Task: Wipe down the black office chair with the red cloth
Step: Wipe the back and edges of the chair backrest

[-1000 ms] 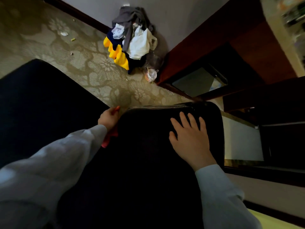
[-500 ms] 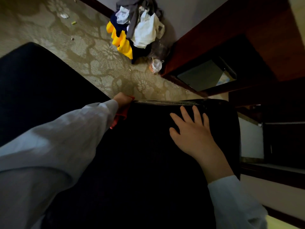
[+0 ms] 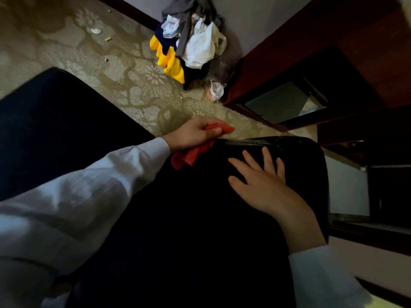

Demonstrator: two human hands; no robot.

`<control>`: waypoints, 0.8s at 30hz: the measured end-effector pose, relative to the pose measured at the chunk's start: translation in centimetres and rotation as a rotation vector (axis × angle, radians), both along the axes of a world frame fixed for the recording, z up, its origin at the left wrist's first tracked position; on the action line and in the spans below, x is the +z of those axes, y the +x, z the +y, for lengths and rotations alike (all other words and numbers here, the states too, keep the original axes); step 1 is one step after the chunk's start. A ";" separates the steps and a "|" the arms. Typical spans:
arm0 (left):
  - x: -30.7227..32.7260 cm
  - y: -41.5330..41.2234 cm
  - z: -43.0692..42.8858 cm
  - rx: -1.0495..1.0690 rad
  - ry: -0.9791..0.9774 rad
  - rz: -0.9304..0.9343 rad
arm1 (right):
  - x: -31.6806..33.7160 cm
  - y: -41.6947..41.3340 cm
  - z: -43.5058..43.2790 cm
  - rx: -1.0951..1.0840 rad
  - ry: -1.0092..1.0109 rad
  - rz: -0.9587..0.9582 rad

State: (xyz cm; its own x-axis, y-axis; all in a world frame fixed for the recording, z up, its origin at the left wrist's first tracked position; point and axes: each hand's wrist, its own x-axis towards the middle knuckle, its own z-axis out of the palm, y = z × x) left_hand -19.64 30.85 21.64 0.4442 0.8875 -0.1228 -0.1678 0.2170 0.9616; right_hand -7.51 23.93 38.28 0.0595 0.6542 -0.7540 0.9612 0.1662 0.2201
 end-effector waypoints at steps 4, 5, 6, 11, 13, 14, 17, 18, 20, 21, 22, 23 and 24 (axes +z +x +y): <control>-4.2 -3.3 1.2 0.049 0.268 0.548 | -0.2 0.1 -0.1 0.012 -0.006 -0.027; -5.6 -4.0 1.0 -0.029 0.249 0.686 | -0.2 0.1 0.0 0.016 -0.008 -0.034; -7.1 -4.4 0.7 -0.074 0.170 0.765 | -0.3 0.1 0.0 0.019 -0.009 -0.037; -8.9 -2.1 -1.8 0.081 -0.295 0.526 | -0.3 0.1 -0.1 0.025 0.005 -0.027; -8.7 -1.0 -2.2 0.081 -0.329 0.549 | -0.4 0.2 -0.1 0.034 0.000 -0.037; -8.6 -0.7 -2.4 0.090 -0.336 0.567 | -0.4 0.2 -0.1 0.038 -0.006 -0.043; -7.5 -0.8 -2.8 0.083 -0.308 0.567 | -0.3 0.1 0.0 0.025 -0.016 -0.041; -6.9 -0.8 -3.0 0.074 -0.282 0.574 | -0.3 0.0 0.1 0.015 -0.016 -0.036; -5.5 -0.6 -3.5 0.048 -0.196 0.604 | -0.1 0.0 0.1 0.005 -0.022 -0.033; -4.7 -0.3 -3.8 0.045 -0.146 0.611 | -0.1 0.0 0.1 0.008 -0.026 -0.036; -3.8 -0.1 -4.1 0.053 -0.089 0.605 | -0.1 -0.1 0.1 0.013 -0.027 -0.039; -3.0 0.3 -4.4 0.068 -0.025 0.580 | -0.1 -0.1 0.0 0.014 -0.027 -0.041; -2.3 0.6 -4.7 0.081 0.038 0.538 | -0.1 -0.2 0.0 0.014 -0.025 -0.043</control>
State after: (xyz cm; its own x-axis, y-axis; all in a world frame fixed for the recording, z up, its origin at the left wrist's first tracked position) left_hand -19.04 26.15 19.34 0.2577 0.9243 -0.2814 0.3352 0.1876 0.9233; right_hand -7.68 23.95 38.19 0.0831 0.6365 -0.7668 0.9486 0.1853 0.2566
